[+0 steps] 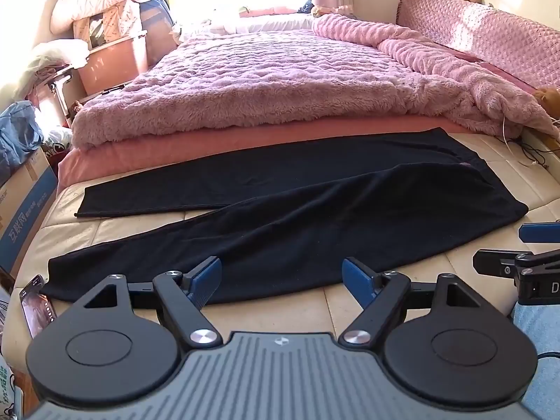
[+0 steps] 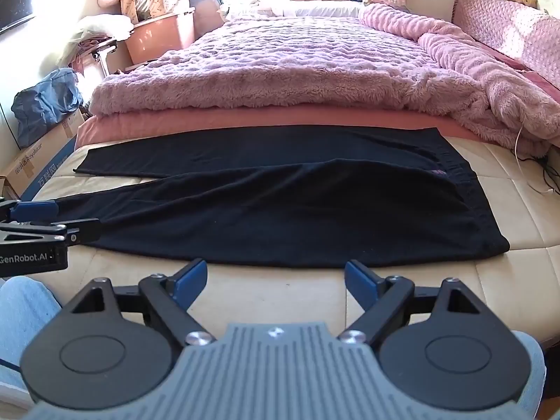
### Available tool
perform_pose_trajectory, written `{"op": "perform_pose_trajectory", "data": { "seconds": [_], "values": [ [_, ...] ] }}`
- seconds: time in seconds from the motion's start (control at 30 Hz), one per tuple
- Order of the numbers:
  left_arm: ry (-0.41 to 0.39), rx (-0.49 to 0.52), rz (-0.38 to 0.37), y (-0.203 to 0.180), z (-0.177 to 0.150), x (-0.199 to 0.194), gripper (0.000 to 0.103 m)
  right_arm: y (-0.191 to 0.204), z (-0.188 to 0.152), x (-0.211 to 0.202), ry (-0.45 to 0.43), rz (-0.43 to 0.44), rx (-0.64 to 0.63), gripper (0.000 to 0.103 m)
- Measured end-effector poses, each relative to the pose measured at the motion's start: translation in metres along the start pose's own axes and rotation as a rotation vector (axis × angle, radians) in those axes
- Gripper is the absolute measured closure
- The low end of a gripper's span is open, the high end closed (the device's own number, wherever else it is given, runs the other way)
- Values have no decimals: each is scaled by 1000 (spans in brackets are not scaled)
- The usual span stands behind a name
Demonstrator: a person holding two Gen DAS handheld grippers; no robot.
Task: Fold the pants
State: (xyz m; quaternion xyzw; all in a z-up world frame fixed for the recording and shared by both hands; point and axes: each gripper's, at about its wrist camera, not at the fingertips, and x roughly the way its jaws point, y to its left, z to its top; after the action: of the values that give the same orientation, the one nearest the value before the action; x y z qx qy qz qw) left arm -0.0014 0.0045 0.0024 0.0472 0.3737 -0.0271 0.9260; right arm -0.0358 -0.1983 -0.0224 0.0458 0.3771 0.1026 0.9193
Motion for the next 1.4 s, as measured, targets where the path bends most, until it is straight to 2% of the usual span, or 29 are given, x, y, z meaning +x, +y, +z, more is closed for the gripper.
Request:
{"op": "perform_pose_trajectory", "data": {
  "seconds": [0.73, 1.4],
  "values": [
    [-6, -2, -6, -1, -2, -5, 11, -3, -1, 0, 3, 1, 25, 21],
    [-10, -11, 18, 1, -1, -6, 11, -11, -2, -7, -34, -11, 38, 21]
  ]
}}
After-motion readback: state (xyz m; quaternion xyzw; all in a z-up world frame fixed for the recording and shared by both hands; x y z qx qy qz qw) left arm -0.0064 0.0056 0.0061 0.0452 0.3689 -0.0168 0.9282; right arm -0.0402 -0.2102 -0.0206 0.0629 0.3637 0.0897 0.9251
